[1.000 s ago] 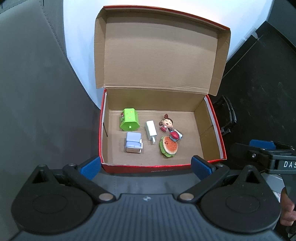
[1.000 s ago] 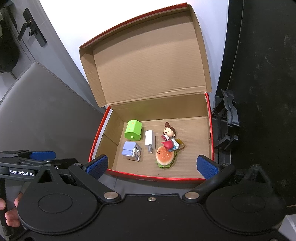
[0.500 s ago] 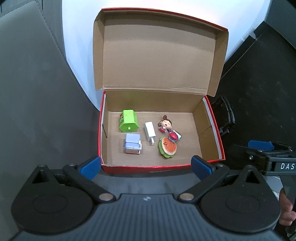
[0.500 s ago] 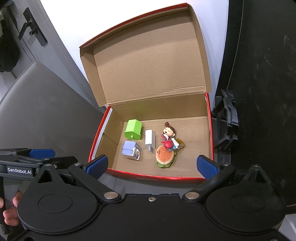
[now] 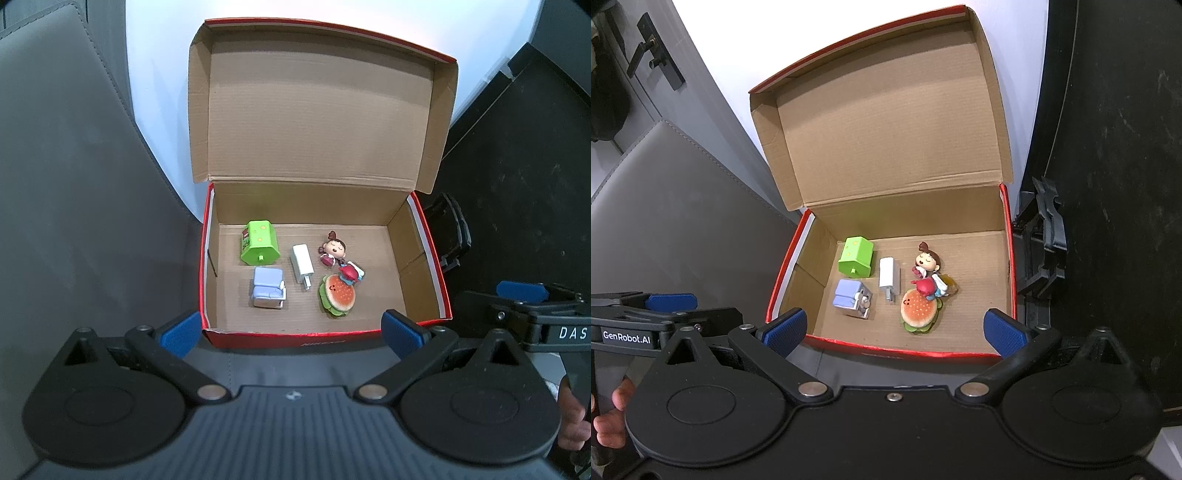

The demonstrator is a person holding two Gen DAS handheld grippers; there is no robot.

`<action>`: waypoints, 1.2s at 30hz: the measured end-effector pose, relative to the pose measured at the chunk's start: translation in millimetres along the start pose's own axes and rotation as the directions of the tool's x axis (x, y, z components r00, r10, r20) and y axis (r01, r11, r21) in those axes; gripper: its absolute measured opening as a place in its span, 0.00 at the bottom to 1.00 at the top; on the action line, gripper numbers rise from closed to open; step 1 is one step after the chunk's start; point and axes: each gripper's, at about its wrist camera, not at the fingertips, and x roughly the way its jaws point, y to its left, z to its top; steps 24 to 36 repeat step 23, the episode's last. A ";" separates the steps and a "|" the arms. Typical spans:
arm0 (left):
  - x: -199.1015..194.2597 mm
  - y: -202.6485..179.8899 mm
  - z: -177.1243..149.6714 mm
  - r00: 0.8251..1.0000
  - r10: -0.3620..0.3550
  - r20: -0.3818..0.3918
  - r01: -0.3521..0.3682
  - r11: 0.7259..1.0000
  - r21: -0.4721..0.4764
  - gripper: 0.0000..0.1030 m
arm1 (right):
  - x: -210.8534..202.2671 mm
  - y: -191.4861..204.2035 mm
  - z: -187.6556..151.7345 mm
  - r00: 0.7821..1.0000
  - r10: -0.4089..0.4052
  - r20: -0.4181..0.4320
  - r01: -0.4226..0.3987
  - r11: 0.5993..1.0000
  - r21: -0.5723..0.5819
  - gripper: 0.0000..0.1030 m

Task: Organize objects

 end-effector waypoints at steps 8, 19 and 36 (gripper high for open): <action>1.9 -0.2 -2.0 1.000 -0.007 -0.003 0.007 1.000 0.003 0.99 | -0.1 -1.1 -0.1 1.000 -0.003 0.006 0.003 1.000 0.005 1.00; 8.1 -1.9 -3.1 1.000 -0.011 -0.016 0.011 1.000 -0.002 0.99 | 1.7 -0.6 -0.4 1.000 -0.002 -0.008 0.002 1.000 -0.003 1.00; 9.4 -3.2 -3.9 1.000 -0.013 -0.014 0.013 1.000 0.009 0.99 | 2.4 -1.5 -0.9 1.000 -0.006 -0.011 0.006 1.000 -0.001 1.00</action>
